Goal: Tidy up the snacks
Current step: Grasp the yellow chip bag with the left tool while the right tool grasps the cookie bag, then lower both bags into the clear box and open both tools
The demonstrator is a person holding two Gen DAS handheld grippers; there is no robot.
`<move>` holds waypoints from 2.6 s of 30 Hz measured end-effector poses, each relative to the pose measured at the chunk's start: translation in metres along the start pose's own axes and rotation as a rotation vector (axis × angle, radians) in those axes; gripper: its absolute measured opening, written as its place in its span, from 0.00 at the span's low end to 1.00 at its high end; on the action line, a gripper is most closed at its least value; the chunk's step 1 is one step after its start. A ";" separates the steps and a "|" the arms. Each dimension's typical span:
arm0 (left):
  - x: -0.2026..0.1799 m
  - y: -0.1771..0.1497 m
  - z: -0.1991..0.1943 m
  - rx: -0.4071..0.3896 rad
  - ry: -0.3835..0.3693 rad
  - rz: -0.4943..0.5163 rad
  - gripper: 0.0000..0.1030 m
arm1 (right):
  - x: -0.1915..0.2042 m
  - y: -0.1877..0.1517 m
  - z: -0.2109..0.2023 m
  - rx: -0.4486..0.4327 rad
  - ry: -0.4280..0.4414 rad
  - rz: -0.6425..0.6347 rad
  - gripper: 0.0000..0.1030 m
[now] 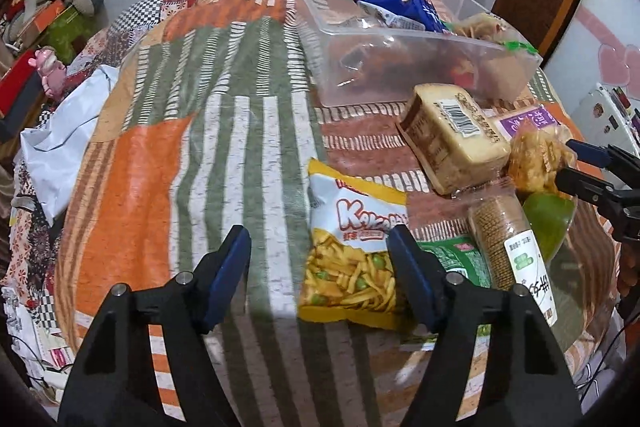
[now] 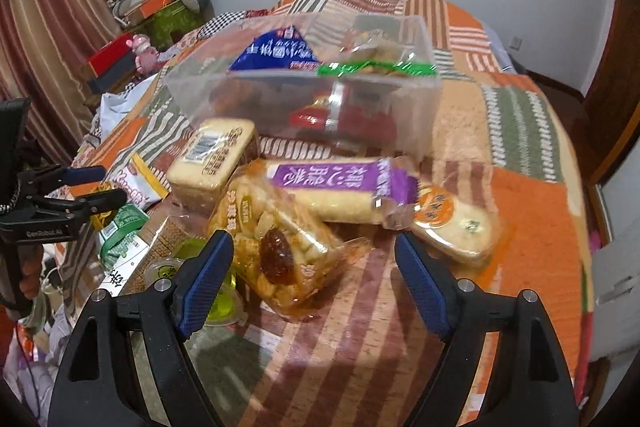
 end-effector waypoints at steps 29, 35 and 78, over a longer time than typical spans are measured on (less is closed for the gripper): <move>-0.021 0.019 -0.027 -0.121 -0.070 0.035 0.15 | -0.016 0.006 -0.021 -0.021 0.118 0.124 0.36; -0.019 0.039 -0.042 -0.179 -0.059 0.033 0.15 | -0.019 0.019 -0.036 -0.081 0.089 0.113 0.36; -0.016 0.156 0.047 -0.256 -0.028 -0.041 0.15 | -0.012 0.121 0.051 -0.209 -0.011 0.067 0.36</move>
Point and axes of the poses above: each gripper's, at about its wrist camera, not at the fingertips, and z roughly the way its jaws point, x to its left, y to its top, the point moved 2 cm from there along z, roughly the way its jaws point, and after that the axes turned 15 degrees about -x, right-handed, at the moved point
